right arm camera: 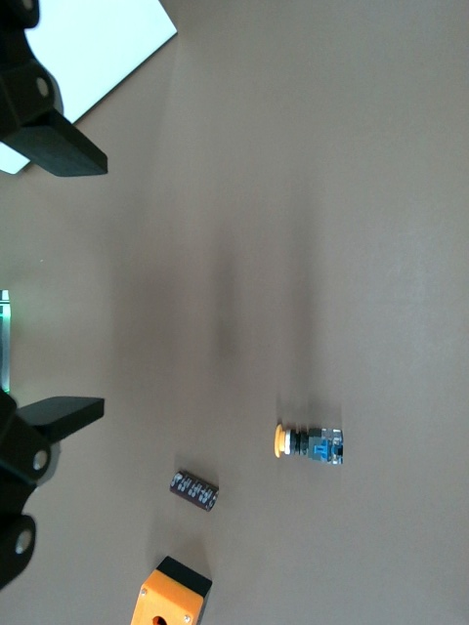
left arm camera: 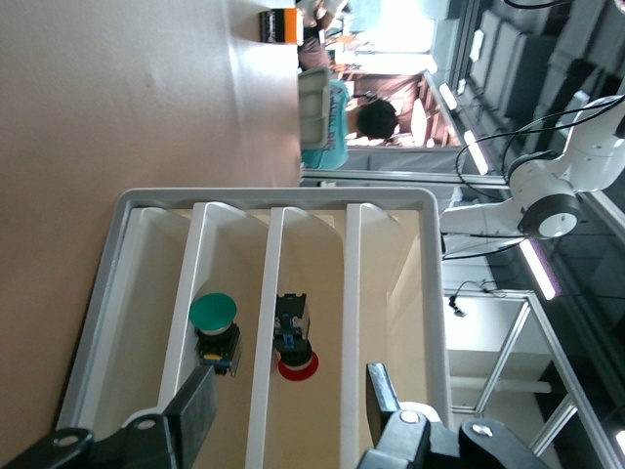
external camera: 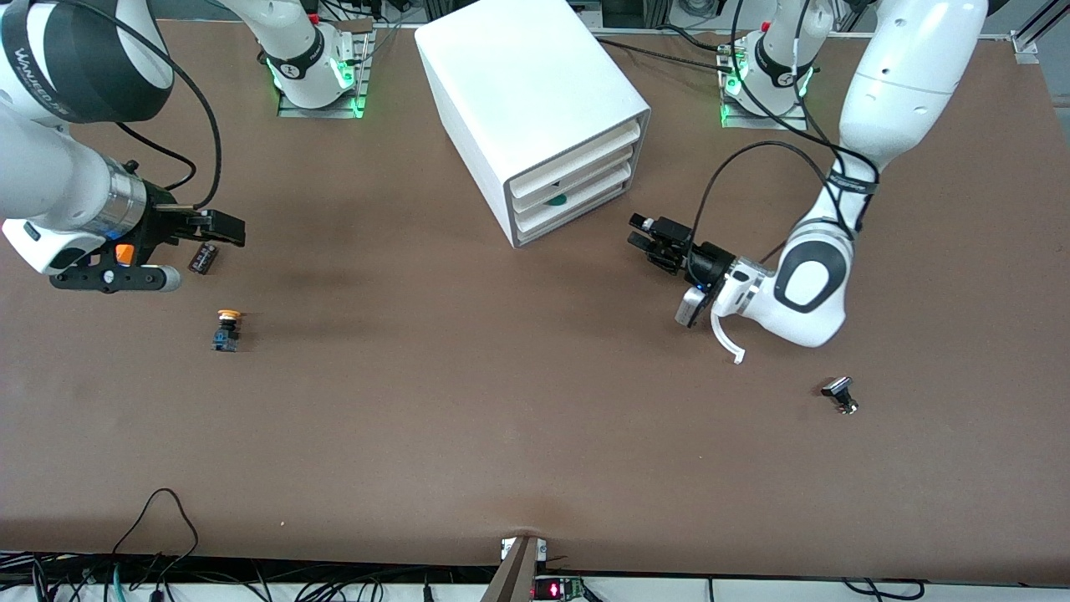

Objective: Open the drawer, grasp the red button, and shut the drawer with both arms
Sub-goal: 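Grasp the drawer handle with the left gripper and pull the drawer open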

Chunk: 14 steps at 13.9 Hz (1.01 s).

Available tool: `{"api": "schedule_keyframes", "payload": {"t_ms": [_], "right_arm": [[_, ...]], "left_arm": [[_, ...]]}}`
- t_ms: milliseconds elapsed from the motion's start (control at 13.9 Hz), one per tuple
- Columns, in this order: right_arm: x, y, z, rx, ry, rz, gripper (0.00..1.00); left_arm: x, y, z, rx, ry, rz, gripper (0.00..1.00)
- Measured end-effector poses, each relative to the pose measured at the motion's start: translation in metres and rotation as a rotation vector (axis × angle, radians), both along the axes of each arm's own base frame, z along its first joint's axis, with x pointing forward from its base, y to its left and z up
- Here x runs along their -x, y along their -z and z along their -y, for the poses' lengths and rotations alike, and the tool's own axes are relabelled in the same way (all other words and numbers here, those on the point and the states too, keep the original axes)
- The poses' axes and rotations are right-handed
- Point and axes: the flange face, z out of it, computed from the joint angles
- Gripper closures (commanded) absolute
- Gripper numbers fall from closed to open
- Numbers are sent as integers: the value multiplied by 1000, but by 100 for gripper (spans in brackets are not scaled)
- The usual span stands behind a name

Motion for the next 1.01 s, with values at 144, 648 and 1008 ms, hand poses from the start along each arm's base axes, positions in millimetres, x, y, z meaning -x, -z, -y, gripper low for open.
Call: {"api": "schedule_keyframes", "payload": {"t_ms": [144, 648, 1008], "right_arm": [[0, 6, -16, 6, 0, -5, 0], [1, 14, -44, -32, -15, -16, 0], [2, 25, -75, -24, 15, -13, 0]], "left_arm": [[21, 15, 14, 12, 4, 1, 26], [66, -3, 33, -1, 44, 7, 23], [91, 17, 41, -41, 46, 49, 38]]}}
